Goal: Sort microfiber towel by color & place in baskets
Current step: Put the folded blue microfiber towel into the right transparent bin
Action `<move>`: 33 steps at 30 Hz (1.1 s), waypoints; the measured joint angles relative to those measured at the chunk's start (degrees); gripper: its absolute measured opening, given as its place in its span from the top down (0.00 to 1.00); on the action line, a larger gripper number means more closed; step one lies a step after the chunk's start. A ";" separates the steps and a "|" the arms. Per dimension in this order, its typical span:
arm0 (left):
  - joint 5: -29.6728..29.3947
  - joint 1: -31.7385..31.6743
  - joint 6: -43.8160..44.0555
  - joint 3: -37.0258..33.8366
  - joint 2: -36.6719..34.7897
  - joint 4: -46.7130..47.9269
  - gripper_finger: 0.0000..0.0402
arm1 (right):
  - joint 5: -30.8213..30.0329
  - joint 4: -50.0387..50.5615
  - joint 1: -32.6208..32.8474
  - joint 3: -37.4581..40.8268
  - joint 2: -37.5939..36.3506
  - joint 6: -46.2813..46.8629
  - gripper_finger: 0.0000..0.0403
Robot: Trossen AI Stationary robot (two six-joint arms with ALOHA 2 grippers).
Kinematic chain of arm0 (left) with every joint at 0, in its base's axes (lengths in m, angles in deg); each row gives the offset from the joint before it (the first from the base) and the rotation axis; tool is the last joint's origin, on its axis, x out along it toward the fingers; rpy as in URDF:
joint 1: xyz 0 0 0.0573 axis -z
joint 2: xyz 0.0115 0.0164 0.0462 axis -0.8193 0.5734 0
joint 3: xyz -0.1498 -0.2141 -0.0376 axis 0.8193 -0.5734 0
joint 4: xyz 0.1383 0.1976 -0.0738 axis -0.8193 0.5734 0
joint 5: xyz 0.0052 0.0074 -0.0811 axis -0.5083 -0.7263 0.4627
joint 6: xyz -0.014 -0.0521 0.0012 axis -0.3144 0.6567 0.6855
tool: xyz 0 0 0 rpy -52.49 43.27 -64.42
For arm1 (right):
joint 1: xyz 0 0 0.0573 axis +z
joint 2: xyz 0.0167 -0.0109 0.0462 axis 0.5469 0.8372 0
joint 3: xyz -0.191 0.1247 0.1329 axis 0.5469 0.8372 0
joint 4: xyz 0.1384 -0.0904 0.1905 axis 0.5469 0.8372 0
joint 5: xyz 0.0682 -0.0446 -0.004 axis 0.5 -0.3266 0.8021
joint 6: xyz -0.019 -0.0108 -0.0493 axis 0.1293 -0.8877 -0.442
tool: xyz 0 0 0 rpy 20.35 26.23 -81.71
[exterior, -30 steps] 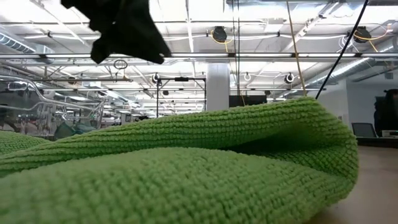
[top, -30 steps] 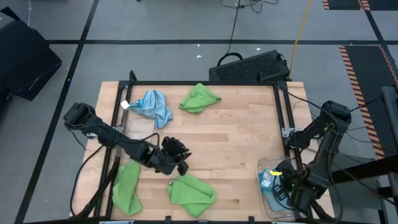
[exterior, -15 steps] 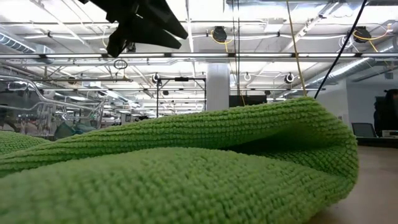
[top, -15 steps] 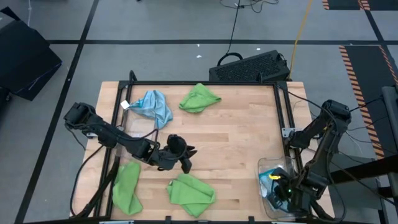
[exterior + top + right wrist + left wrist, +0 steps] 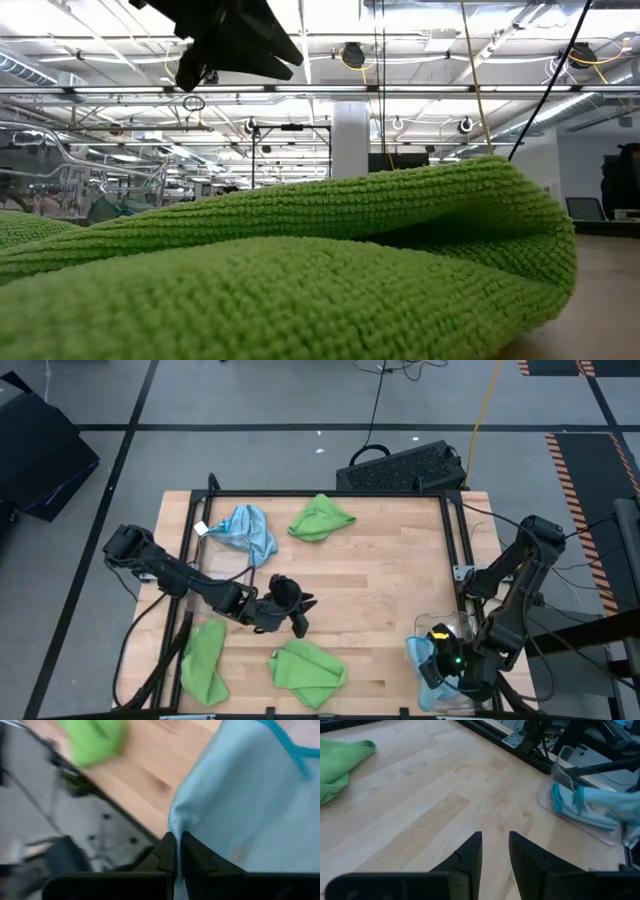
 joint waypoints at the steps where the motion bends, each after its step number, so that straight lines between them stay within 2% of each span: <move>1: 0.02 -0.18 0.00 0.00 0.00 0.04 0.76 | 1.46 -0.08 0.16 1.12 0.01 0.11 0.98; 8: 0.18 -0.25 0.70 0.00 0.00 0.00 0.76 | 10.63 -1.02 0.31 8.04 0.09 0.61 0.98; 13: 0.35 0.29 1.07 0.00 0.00 0.00 0.76 | 10.61 -0.10 1.05 7.73 -1.51 0.19 0.98; 19: 0.35 0.02 0.63 0.00 0.00 0.02 0.76 | 7.99 8.94 2.06 3.54 -7.58 -1.90 0.99; 26: 0.35 -0.33 1.57 0.00 0.00 -0.02 0.76 | 15.78 23.17 4.58 2.09 -16.89 -2.40 0.99; 33: 0.35 -0.23 4.29 0.00 0.00 -0.05 0.76 | 16.27 28.01 6.58 0.56 -27.07 -2.02 0.99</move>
